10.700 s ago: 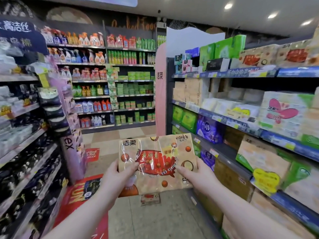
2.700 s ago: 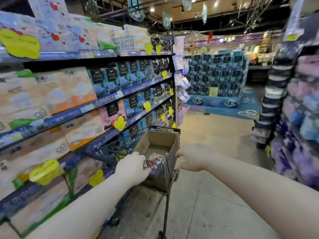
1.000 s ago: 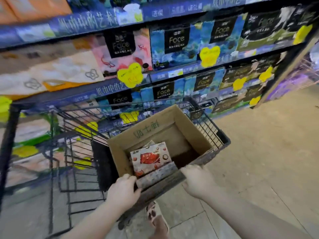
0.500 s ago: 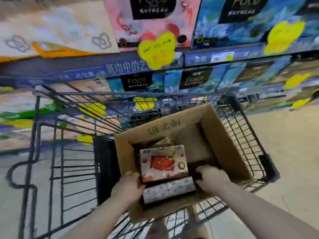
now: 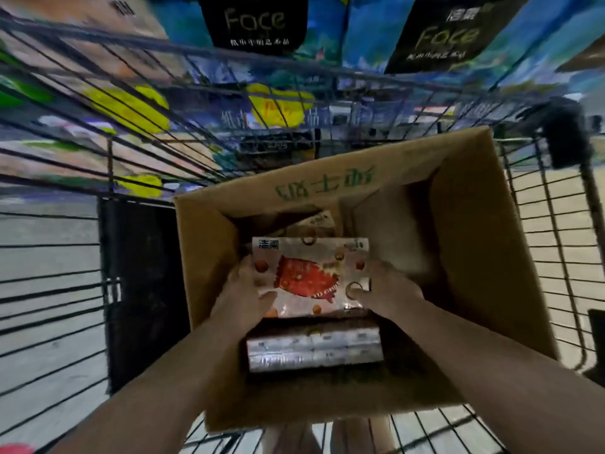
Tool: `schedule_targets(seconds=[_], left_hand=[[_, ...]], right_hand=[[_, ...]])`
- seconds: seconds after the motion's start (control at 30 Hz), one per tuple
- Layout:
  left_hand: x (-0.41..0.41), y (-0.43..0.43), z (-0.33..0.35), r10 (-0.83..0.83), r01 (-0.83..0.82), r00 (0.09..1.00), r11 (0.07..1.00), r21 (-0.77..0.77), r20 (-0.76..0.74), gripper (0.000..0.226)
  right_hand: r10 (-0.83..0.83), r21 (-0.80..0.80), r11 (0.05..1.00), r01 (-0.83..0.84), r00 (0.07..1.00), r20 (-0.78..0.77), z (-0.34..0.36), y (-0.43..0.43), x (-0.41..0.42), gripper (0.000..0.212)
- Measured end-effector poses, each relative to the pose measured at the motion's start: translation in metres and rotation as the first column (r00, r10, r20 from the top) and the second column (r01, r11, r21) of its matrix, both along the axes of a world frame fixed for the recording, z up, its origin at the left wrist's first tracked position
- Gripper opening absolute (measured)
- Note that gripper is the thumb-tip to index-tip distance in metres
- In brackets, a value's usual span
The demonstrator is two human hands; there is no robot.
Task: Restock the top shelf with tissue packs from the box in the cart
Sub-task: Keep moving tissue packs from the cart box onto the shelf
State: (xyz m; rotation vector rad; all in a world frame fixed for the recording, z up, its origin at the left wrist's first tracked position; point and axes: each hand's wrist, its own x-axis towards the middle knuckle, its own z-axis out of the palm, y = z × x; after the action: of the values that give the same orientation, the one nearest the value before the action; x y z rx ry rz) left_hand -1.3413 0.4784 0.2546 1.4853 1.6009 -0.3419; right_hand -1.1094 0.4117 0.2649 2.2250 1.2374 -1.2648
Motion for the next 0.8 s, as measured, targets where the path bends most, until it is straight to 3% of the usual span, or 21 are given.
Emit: schedule_targets(seconds=[0.13,0.2,0.33,0.5,0.6,0.73,0.8], left_hand=[[0.016,0.007,-0.02,0.228,-0.225,0.973,0.973,-0.056,0.044,0.084],[0.019,0.007,-0.029,0.313,-0.303,0.947,0.946,-0.111,0.077,0.08],[0.016,0.005,-0.042,0.443,-0.424,0.89,0.891,-0.161,0.109,0.069],[0.014,0.0,-0.042,0.488,-0.46,0.863,0.866,-0.199,0.132,0.065],[0.014,-0.003,-0.03,0.549,-0.519,0.822,0.831,-0.2,0.151,0.055],[0.017,-0.008,0.0,0.56,-0.532,0.809,0.827,-0.182,0.18,0.051],[0.019,-0.009,0.021,0.557,-0.537,0.813,0.83,-0.15,0.17,0.052]], right_hand=[[-0.186,-0.007,0.982,0.187,0.976,-0.114,-0.028,-0.005,0.0,0.078],[-0.284,0.012,0.955,0.295,0.928,-0.242,-0.042,-0.01,0.0,0.08],[-0.484,-0.045,0.856,0.515,0.766,-0.423,-0.06,-0.015,0.006,0.041],[-0.584,-0.15,0.787,0.599,0.642,-0.496,-0.069,-0.017,0.007,0.054],[-0.571,-0.102,0.788,0.607,0.659,-0.489,-0.056,-0.012,0.006,0.042],[-0.495,-0.024,0.823,0.567,0.696,-0.52,-0.025,-0.005,0.013,0.048],[-0.429,0.039,0.849,0.527,0.73,-0.532,-0.005,-0.004,0.018,0.038]])
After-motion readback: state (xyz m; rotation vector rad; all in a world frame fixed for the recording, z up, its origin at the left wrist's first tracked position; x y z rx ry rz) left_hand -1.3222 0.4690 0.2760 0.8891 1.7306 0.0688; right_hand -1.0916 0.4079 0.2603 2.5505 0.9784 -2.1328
